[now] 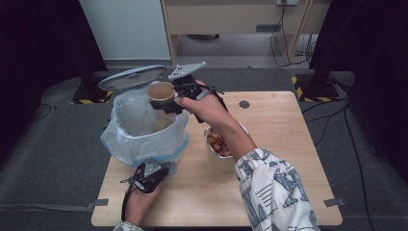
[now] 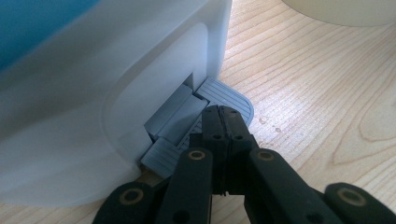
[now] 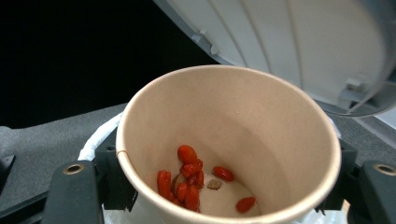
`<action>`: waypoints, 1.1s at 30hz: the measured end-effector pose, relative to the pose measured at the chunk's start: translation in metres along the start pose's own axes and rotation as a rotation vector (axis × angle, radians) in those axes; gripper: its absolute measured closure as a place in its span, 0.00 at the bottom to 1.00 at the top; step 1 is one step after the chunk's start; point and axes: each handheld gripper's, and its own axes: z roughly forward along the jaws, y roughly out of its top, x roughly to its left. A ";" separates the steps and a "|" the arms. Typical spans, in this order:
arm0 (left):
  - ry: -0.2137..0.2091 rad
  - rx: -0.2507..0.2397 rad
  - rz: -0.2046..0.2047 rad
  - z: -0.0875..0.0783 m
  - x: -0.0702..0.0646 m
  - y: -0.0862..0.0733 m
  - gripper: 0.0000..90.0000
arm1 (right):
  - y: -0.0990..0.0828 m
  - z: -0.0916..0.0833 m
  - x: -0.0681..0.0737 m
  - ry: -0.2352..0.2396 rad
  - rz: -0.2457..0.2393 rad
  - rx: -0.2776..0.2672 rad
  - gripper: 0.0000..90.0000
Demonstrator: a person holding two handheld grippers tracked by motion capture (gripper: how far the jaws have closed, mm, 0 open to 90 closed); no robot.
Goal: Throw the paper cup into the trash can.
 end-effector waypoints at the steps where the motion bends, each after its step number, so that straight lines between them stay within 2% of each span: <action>1: -0.001 0.000 -0.001 0.000 0.000 0.000 0.99 | -0.001 0.002 0.001 0.002 -0.002 0.004 0.30; 16: -0.001 0.000 -0.001 0.000 0.000 0.000 0.99 | -0.006 0.019 0.006 0.007 -0.007 0.024 0.27; 17: -0.001 0.000 -0.001 0.000 0.000 0.000 0.99 | -0.007 0.021 0.006 0.006 -0.008 0.029 0.26; 18: -0.001 0.000 -0.002 0.000 0.000 0.000 0.99 | -0.008 0.024 0.007 -0.004 -0.008 0.036 0.19; 21: -0.002 0.000 -0.001 0.000 0.000 0.000 0.99 | -0.008 0.025 0.008 0.007 0.010 0.027 0.14; 23: -0.001 0.000 -0.001 0.000 0.000 0.000 0.99 | -0.008 0.025 0.009 -0.001 -0.003 0.026 0.14; 33: -0.002 0.000 -0.002 0.000 0.000 0.000 0.99 | -0.013 0.013 0.001 -0.031 0.011 0.025 0.12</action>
